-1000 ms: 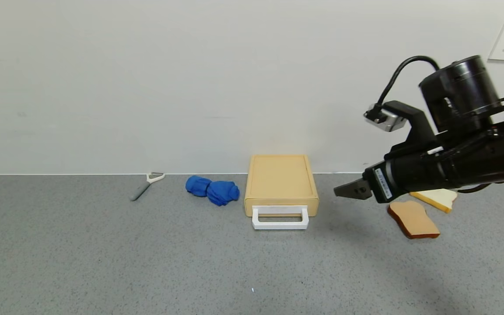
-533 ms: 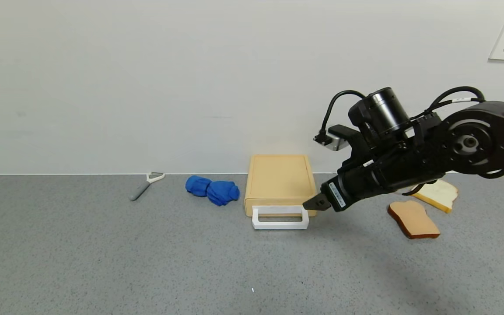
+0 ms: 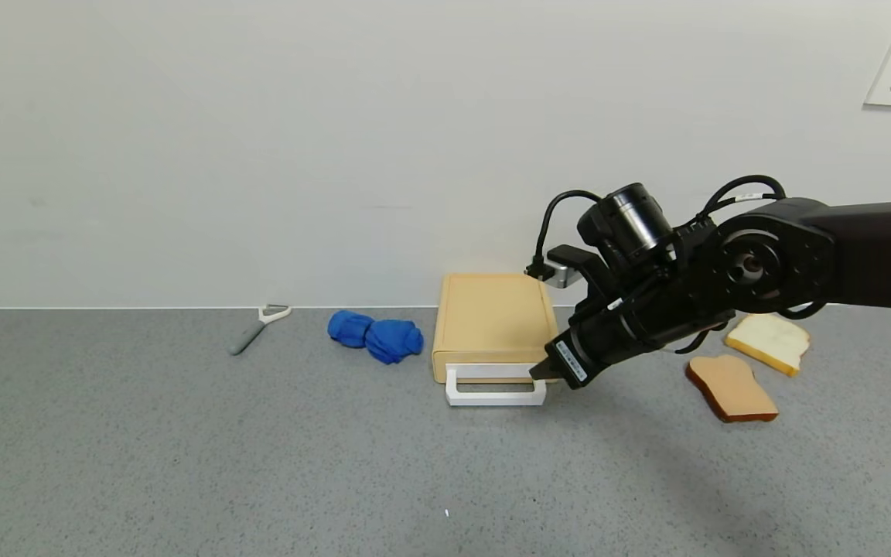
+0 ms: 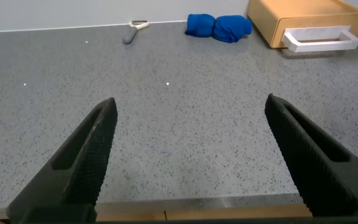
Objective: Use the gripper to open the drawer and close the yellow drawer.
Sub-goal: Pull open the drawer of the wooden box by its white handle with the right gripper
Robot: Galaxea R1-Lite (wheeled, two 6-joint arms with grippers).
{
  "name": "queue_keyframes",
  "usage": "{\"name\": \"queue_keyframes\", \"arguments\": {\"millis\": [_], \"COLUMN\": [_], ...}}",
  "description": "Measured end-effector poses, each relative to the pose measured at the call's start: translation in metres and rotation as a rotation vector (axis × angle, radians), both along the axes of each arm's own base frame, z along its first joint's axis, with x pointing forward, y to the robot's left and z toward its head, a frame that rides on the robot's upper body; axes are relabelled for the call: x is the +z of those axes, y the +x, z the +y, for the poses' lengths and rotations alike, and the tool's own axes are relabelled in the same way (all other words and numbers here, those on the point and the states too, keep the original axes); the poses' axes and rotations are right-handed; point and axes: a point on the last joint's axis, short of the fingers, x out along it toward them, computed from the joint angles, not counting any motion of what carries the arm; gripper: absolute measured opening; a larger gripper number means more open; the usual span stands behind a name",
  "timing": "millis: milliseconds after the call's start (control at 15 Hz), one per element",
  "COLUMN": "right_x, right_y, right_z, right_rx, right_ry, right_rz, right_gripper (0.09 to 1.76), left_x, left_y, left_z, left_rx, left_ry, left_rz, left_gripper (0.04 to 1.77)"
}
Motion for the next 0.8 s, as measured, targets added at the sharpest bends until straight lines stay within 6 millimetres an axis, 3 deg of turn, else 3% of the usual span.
{"name": "queue_keyframes", "arguments": {"millis": [133,200,600,800], "right_x": [-0.002,-0.002,0.005,-0.011], "right_y": [0.002,0.002,0.023,0.038], "right_z": [0.001,0.001,0.005,0.016], "right_rx": [0.015,0.040,0.156,0.244], "right_ry": [0.003,0.009,-0.002,-0.015], "right_rz": [0.014,0.035,0.021,-0.003], "right_gripper": [0.68,0.12,0.11,0.11], "left_x": [0.000,0.000,0.000,0.000], "left_y": [0.000,0.000,0.000,0.000], "left_z": [0.000,0.000,0.000,0.000], "left_rx": [0.000,0.000,0.000,0.000], "left_ry": [0.000,0.000,0.000,0.000], "left_rz": [0.000,0.000,0.000,0.000], "left_gripper": [1.72,1.72,1.72,1.72]}}
